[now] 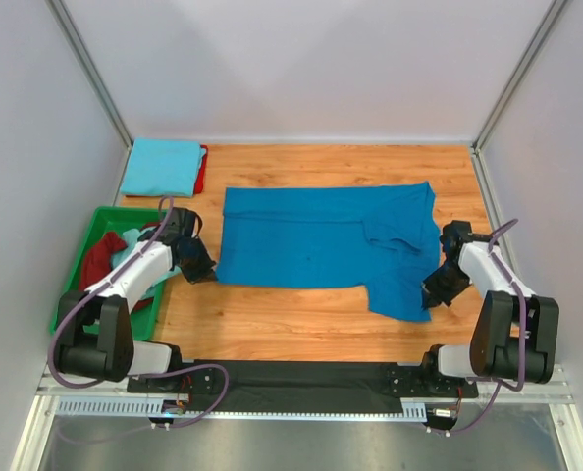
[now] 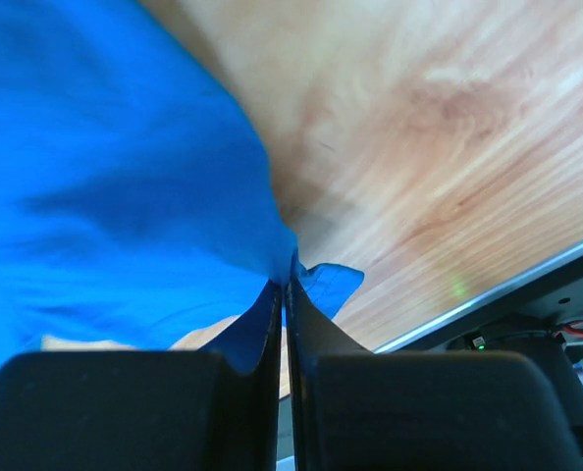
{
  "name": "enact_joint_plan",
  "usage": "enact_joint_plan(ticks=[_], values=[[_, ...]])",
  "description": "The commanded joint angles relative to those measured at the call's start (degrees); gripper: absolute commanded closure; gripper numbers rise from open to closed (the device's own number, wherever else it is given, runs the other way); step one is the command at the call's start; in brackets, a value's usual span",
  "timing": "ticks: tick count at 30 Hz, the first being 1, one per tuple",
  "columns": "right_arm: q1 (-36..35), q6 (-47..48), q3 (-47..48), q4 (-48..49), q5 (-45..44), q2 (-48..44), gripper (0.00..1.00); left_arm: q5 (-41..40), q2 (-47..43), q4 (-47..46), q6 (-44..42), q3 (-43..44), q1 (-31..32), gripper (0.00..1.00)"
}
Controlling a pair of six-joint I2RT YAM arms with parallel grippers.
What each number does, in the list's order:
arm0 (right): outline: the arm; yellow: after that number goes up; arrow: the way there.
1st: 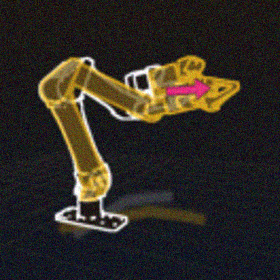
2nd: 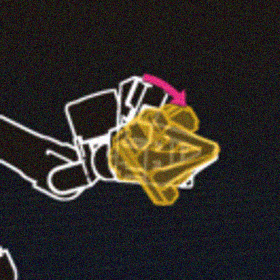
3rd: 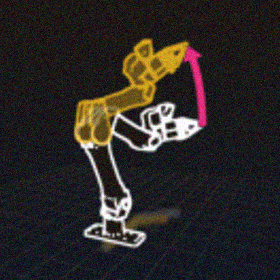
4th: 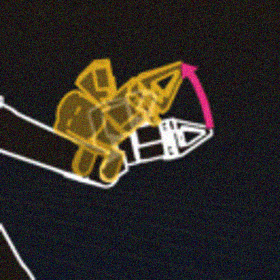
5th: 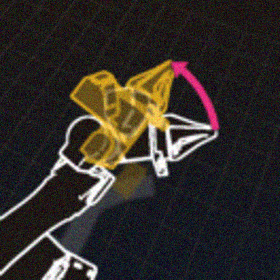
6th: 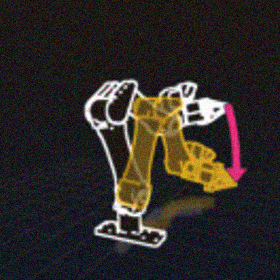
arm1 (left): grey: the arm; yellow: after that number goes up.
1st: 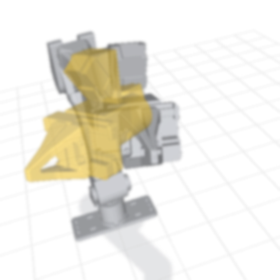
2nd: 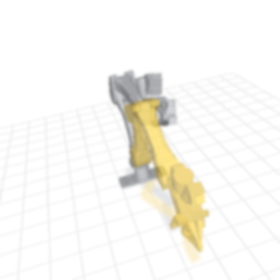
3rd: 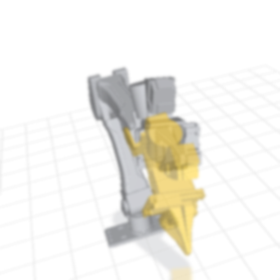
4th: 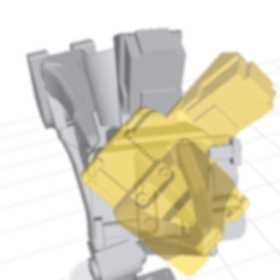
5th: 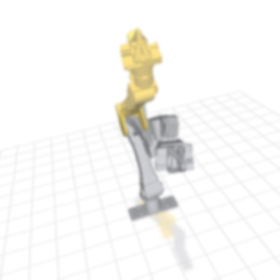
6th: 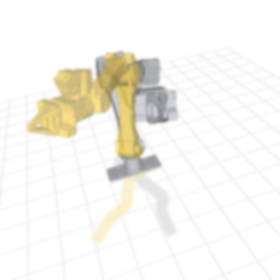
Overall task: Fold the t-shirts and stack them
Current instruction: Fold the tshirt
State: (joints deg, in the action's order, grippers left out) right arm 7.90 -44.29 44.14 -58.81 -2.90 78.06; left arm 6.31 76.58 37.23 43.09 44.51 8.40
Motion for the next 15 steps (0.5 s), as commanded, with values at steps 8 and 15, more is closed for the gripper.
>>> enact_joint_plan(ticks=[8, 15], values=[[-0.08, 11.24, 25.63, -0.26, -0.62, 7.88, 1.00, -0.24, 12.08, 3.98, -3.10, 17.77, -0.32, 1.00], [-0.17, 13.09, 41.27, 0.27, 5.18, 20.98, 1.00, -3.58, 20.80, 7.94, -3.36, 30.18, -0.41, 1.00]])
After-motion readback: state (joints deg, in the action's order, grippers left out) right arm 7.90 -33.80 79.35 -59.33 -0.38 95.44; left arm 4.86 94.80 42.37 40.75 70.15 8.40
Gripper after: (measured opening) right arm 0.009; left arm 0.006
